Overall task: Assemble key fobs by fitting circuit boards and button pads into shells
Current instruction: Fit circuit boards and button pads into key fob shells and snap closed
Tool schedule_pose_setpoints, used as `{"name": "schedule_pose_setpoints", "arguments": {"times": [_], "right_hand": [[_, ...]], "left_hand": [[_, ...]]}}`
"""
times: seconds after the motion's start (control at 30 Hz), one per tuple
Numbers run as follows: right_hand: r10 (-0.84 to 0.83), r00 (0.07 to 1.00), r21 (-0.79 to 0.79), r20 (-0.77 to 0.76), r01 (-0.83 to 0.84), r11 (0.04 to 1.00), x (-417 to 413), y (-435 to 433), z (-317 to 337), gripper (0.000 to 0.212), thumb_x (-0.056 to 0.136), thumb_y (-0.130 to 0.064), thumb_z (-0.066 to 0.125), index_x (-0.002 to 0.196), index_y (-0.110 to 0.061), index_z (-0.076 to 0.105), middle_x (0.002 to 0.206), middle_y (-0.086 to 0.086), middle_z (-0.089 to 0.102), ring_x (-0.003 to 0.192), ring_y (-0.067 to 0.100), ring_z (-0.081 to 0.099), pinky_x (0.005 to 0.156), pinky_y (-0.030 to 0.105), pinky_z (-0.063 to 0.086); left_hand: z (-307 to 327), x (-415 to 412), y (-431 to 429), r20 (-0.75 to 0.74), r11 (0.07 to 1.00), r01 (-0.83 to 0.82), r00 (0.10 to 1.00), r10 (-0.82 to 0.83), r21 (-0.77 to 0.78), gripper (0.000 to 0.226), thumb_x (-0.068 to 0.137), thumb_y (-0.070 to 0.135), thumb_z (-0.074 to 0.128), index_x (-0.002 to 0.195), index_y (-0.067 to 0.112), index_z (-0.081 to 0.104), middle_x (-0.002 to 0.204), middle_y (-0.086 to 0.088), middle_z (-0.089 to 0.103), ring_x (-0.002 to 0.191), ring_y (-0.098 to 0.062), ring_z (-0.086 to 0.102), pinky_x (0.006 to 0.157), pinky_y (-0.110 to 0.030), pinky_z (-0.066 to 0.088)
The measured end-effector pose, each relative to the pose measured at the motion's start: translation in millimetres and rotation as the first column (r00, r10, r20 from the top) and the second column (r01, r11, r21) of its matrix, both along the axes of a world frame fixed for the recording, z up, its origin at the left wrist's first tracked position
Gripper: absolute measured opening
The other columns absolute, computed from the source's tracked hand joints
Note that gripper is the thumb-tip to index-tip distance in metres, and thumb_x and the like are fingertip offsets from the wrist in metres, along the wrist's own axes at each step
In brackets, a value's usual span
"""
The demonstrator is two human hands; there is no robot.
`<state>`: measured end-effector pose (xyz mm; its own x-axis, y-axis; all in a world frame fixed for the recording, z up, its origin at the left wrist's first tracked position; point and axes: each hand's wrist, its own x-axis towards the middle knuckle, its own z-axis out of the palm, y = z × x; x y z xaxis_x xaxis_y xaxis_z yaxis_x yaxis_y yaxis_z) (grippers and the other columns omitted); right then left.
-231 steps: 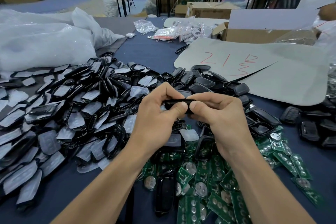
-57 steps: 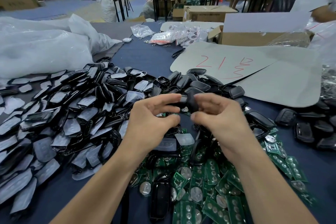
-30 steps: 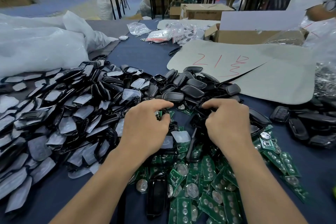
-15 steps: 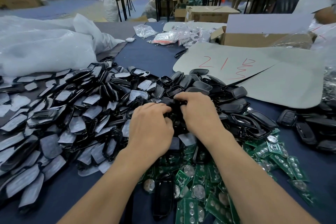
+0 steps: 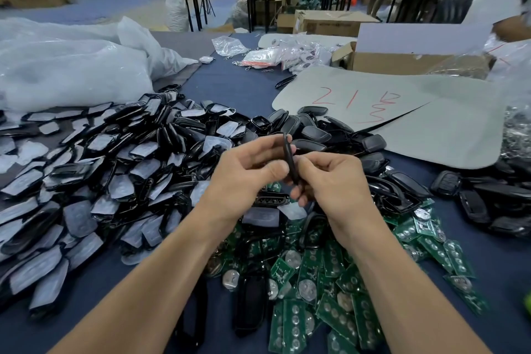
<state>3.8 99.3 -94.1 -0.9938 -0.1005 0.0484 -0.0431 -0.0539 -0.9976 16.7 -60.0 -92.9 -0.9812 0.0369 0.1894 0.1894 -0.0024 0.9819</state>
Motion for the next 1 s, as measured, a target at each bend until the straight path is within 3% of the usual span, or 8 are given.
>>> {"name": "schedule_pose_setpoints", "arguments": {"times": [0.17,0.33,0.43,0.53,0.67,0.77,0.87,1.0], "right_hand": [[-0.038,0.997,0.089,-0.072,0.044,0.995,-3.1,1.3,-2.9,0.016,0.092,-0.016,0.075,0.077,-0.012,0.08,0.06,0.016,0.069,0.047,0.02,0.058,0.046,0.026,0.047],[-0.03,0.998,0.102,-0.063,0.036,0.994,-0.8,-0.4,-5.6,0.029,0.099,-0.018,0.063,0.075,-0.012,0.077,0.069,0.009,0.074,0.052,0.018,0.063,0.048,0.027,0.048],[-0.087,0.977,0.422,-0.192,0.163,0.892,-3.3,2.3,-11.6,0.026,0.098,-0.016,0.06,0.089,-0.029,0.08,0.073,-0.009,0.076,0.057,0.015,0.064,0.052,0.027,0.051],[0.08,0.981,0.641,-0.178,0.054,0.765,-6.5,-8.8,-17.8,0.035,0.101,-0.018,0.055,0.129,-0.033,0.071,0.089,-0.006,0.072,0.054,0.01,0.057,0.05,0.019,0.041],[0.279,0.949,0.838,-0.148,-0.03,0.545,-9.0,-18.8,-19.7,0.047,0.104,-0.021,0.05,0.15,-0.031,0.051,0.117,0.001,0.056,0.108,0.024,0.053,0.083,0.022,0.037],[0.264,0.955,0.846,-0.137,-0.027,0.533,-10.5,-18.0,-17.7,0.052,0.102,-0.032,0.056,0.153,-0.033,0.047,0.135,0.002,0.06,0.134,0.022,0.037,0.109,0.031,0.032],[0.225,0.959,0.836,-0.17,0.019,0.549,-11.3,-19.2,-14.2,0.052,0.096,-0.036,0.067,0.146,-0.032,0.054,0.13,-0.001,0.064,0.128,0.022,0.046,0.111,0.039,0.039],[0.174,0.968,0.781,-0.179,0.032,0.623,-9.9,-19.2,-13.9,0.035,0.092,-0.027,0.071,0.127,-0.032,0.07,0.1,-0.01,0.065,0.095,0.013,0.058,0.089,0.031,0.048]], "left_hand": [[1.4,0.0,1.2,0.018,0.987,0.061,0.998,-0.065,0.148,0.04,0.081,0.016,0.074,0.121,0.012,0.071,0.111,-0.007,0.078,0.103,-0.016,0.072,0.094,-0.027,0.056],[7.0,-2.8,-10.2,0.082,0.961,-0.14,0.989,0.124,0.24,0.024,0.076,0.019,0.078,0.099,0.012,0.078,0.085,-0.005,0.079,0.082,-0.013,0.073,0.073,-0.027,0.061],[13.5,-5.0,-22.7,0.199,0.892,-0.365,0.926,0.319,0.267,0.005,0.095,0.015,0.072,0.098,0.011,0.075,0.076,-0.007,0.076,0.063,-0.015,0.071,0.048,-0.021,0.053],[14.5,-6.3,-30.1,0.193,0.853,-0.453,0.889,0.414,0.259,0.01,0.103,0.016,0.064,0.099,0.01,0.071,0.068,-0.003,0.071,0.041,-0.013,0.052,0.036,-0.019,0.034],[12.9,-6.0,-27.7,0.149,0.871,-0.447,0.893,0.424,0.205,0.012,0.103,0.016,0.063,0.097,0.013,0.072,0.065,-0.001,0.067,0.037,-0.012,0.043,0.035,-0.019,0.027],[12.6,-6.3,-25.6,0.15,0.883,-0.426,0.903,0.403,0.194,0.014,0.104,0.016,0.062,0.096,0.013,0.073,0.064,-0.001,0.067,0.037,-0.012,0.044,0.035,-0.019,0.03],[11.3,-6.4,-24.6,0.135,0.893,-0.397,0.917,0.376,0.21,0.024,0.106,0.022,0.058,0.098,0.009,0.075,0.062,-0.001,0.064,0.039,-0.012,0.04,0.038,-0.018,0.032],[10.0,-3.9,-20.2,0.12,0.886,-0.393,0.919,0.375,0.247,0.055,0.11,0.044,0.043,0.082,0.015,0.08,0.057,-0.003,0.058,0.043,-0.01,0.041,0.037,-0.019,0.029]]}}
